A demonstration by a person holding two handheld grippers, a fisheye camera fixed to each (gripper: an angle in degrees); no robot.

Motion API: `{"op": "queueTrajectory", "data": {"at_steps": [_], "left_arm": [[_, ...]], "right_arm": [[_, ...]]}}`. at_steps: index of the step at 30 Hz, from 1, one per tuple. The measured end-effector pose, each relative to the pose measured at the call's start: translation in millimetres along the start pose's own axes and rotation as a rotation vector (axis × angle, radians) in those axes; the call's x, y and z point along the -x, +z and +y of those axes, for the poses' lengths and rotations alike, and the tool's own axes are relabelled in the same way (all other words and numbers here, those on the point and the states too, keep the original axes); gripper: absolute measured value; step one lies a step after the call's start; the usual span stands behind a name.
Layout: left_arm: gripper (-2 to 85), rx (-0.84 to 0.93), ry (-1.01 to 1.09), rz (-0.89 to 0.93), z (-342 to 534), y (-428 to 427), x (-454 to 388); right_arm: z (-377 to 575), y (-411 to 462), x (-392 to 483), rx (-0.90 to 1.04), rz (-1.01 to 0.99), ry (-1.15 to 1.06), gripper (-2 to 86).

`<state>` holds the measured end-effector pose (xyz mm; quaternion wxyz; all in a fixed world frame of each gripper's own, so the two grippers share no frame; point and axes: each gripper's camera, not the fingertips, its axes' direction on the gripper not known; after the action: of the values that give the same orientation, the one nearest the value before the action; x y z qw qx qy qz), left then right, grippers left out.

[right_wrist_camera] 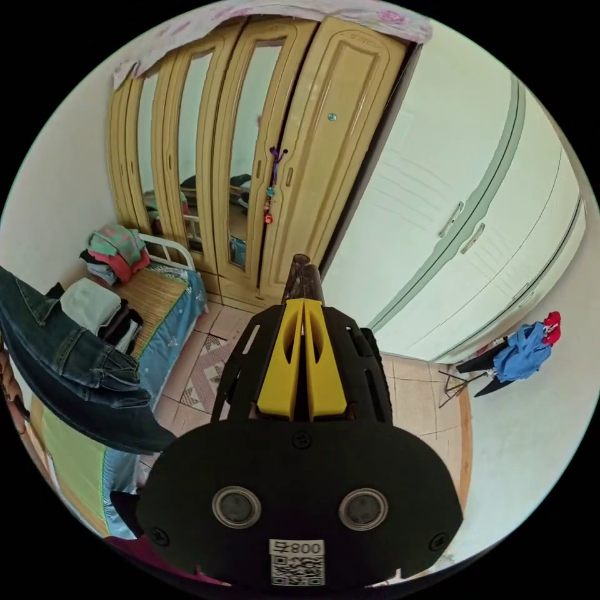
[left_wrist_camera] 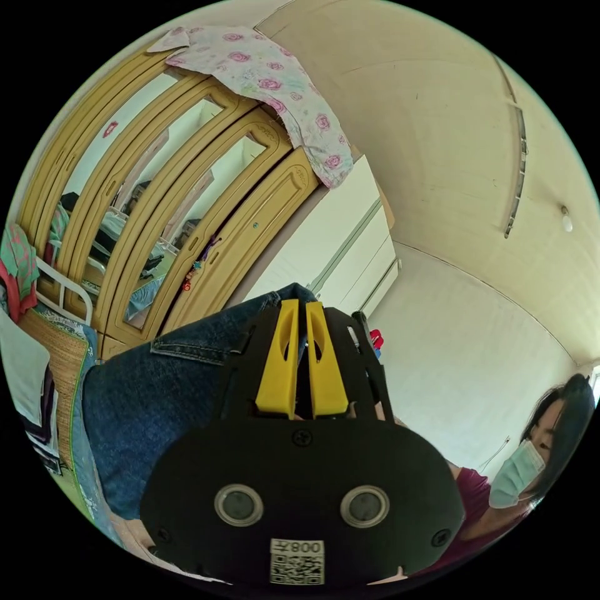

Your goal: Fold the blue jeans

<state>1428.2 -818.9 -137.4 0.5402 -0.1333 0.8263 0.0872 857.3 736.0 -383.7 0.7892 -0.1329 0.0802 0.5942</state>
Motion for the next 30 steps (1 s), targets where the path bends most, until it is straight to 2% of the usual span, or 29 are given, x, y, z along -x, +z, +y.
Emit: {"op": "queueTrajectory", "data": {"at_steps": [8,13,16,18,22,25,27,30], "left_arm": [[1.6,0.029,0.002,0.058,17.5,-24.1,-13.6],[1.6,0.058,0.02,0.086,23.0,-30.0,-28.6],[1.6,0.065,0.031,0.093,27.9,-37.5,-39.7],[1.6,0.056,0.026,0.103,32.9,-44.1,-44.4],[1.5,0.047,-0.004,0.102,45.5,-60.2,-53.5],[1.5,0.045,-0.02,0.075,53.9,-73.7,-62.7],[1.5,0.04,-0.026,0.055,59.3,-83.9,-69.6],[1.6,0.015,-0.05,0.026,69.5,-108.2,-80.6]], "right_arm": [[-40.0,15.8,2.0,0.006,0.196,-0.073,-0.2],[-46.6,8.4,-73.6,-0.02,0.342,0.03,-0.2],[-35.4,8.6,-150.1,-0.006,0.446,0.167,-0.2],[-14.1,29.8,-213.6,0.078,0.39,0.303,-0.2],[14.4,62.2,-259.4,0.1,0.245,0.407,-0.1],[5.7,49.2,-248.1,-0.075,-0.016,0.375,-0.1],[-8.2,15.2,-207.6,-0.31,-0.312,0.256,-0.1],[-1.7,-33.9,-123.5,-0.604,-0.527,0.013,0.0]]}}
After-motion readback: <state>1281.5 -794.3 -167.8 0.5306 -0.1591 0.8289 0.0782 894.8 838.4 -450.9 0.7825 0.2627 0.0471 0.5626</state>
